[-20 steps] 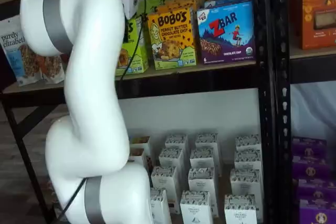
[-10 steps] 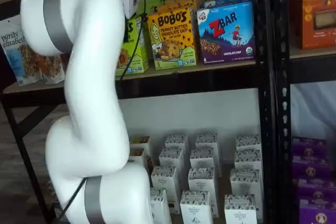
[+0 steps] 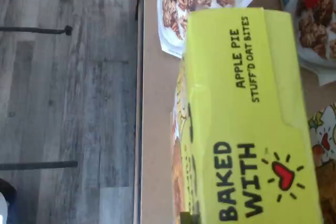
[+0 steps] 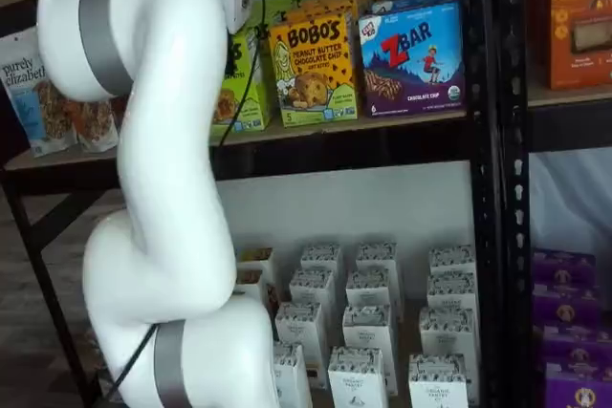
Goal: Pick the green box on the top shelf, the fourth from the left
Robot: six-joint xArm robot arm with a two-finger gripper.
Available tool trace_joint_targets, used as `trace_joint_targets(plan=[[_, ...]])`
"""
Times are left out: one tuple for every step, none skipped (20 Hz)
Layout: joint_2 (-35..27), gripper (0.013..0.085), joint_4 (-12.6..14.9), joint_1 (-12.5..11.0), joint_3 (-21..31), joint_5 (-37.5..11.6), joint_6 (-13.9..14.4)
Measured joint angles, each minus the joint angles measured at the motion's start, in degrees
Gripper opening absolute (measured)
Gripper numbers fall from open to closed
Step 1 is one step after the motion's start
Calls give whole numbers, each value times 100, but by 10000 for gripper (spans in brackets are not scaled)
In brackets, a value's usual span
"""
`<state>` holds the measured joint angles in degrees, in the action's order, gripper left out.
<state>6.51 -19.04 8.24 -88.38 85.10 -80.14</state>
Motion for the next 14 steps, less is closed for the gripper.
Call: trace_joint_targets(plan=[[-1,410,-2,-3,-4,6,-1],[1,410,-6,-5,-3,4,-1],[8,410,-13,-9,6,-3,-5],[17,370,-18,-12,15,-10,-9],[20,330,-22,-16,17,-11,-12],[23,330,-26,-19,18,-9,-14],[25,290,-30,-21,19,-5,-16],[26,290,-35,-25,19,0,-18],[26,290,-38,-27,15,10,-19],[13,290,-26,-27,-10,50,-17],[-9,290,-7,-25,-49,110,-11],[-26,290,15,-21,-80,161,-4],[-41,290,28,-19,-111,211,1],[-69,290,30,-20,-163,290,6]])
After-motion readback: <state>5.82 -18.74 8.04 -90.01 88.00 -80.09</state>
